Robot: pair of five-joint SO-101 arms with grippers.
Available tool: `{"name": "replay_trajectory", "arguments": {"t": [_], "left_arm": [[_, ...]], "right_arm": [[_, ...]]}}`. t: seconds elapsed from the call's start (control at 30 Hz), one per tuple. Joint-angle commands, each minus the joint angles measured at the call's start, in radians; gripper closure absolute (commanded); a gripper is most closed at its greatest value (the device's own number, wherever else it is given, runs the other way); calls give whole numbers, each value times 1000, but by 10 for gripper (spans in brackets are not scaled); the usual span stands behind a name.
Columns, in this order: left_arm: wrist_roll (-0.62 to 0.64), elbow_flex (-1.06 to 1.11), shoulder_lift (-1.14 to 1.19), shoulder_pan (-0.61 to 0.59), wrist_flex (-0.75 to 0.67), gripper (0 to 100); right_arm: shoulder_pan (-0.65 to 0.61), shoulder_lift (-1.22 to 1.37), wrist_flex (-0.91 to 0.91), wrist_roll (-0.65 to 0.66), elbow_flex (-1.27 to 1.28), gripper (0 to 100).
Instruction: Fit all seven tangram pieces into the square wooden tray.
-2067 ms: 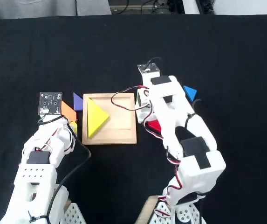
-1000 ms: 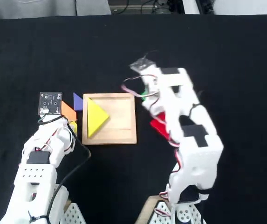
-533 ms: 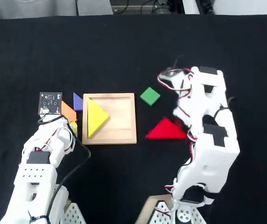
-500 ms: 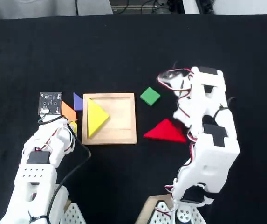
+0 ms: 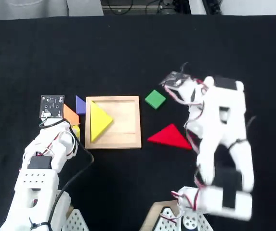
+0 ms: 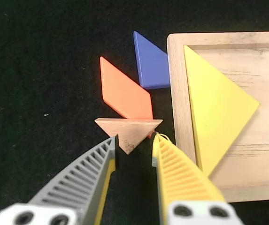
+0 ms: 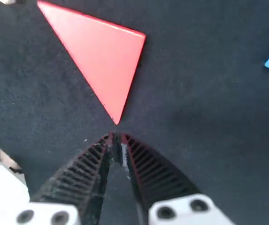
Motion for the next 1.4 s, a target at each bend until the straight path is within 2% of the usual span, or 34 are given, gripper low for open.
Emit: {"name": "replay_trajectory", "arguments": {"t": [0.0,0.17,0.3,0.43,0.53,0.6,0.67,1.1,1.37], "left_arm": [[-11,-7,-2,16,-23,863],[-11,-5,-2,16,-23,863],[-11,-5,-2,16,-23,863],[-11,-5,-2,16,-23,863],[-11,-5,-2,16,-23,863],[-11,-5,-2,16,-23,863],[-11,-5,-2,16,-23,863],[-11,-5,-2,16,-23,863],[-11,-7,-2,16,-23,863]], "right_arm": [[-77,-173,-100,12,114,987],[-143,-255,-256,17,255,987],[-164,-245,-210,17,246,973],[-184,-205,-153,60,234,799],[-207,-166,-103,219,245,652],[-215,-139,-77,316,242,602],[-218,-116,-87,347,234,596],[-201,157,-227,345,120,596],[-201,228,-233,344,71,596]]}}
